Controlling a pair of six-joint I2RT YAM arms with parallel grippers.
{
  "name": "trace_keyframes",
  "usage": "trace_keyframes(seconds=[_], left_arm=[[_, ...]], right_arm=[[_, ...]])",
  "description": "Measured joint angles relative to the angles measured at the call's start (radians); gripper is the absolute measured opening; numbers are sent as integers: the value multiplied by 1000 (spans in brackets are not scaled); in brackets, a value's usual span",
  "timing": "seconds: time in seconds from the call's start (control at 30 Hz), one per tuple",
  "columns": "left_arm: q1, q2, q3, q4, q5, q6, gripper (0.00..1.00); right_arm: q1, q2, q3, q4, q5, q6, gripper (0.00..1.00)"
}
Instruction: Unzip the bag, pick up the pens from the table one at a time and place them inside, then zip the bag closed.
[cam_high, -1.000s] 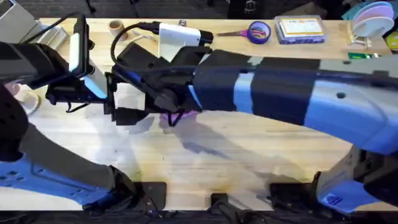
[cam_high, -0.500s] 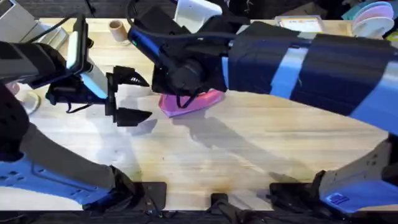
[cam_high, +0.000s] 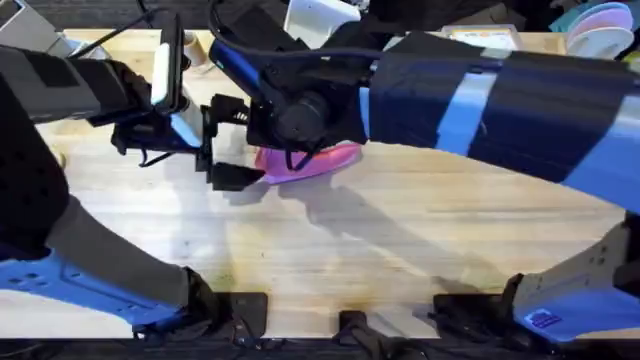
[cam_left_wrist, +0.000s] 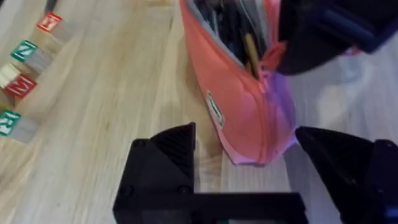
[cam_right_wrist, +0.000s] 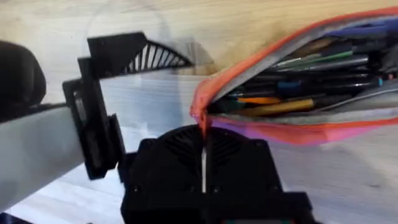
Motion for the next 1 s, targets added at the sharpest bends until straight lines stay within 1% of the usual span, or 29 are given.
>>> trace_keyframes(seconds=[0.07,0.1,0.27,0.33,0.4,0.43,0.63,0.8,1.0], left_arm=[[-17,0,0,25,31,-29,993],[-46,0,0,41,66,-53,993],[-97,0,0,60,92,-92,992],[-110,0,0,70,98,-112,993],[-112,0,0,73,103,-130,993],[-111,0,0,73,104,-158,993],[-111,0,0,73,98,-212,993],[-111,0,0,73,55,-267,993],[-111,0,0,65,33,-295,995]], right_arm=[[0,0,0,0,0,0,31],[0,0,0,0,0,0,31],[0,0,0,0,0,0,31],[0,0,0,0,0,0,31],[0,0,0,0,0,0,31],[0,0,0,0,0,0,31],[0,0,0,0,0,0,31],[0,0,0,0,0,0,31],[0,0,0,0,0,0,31]])
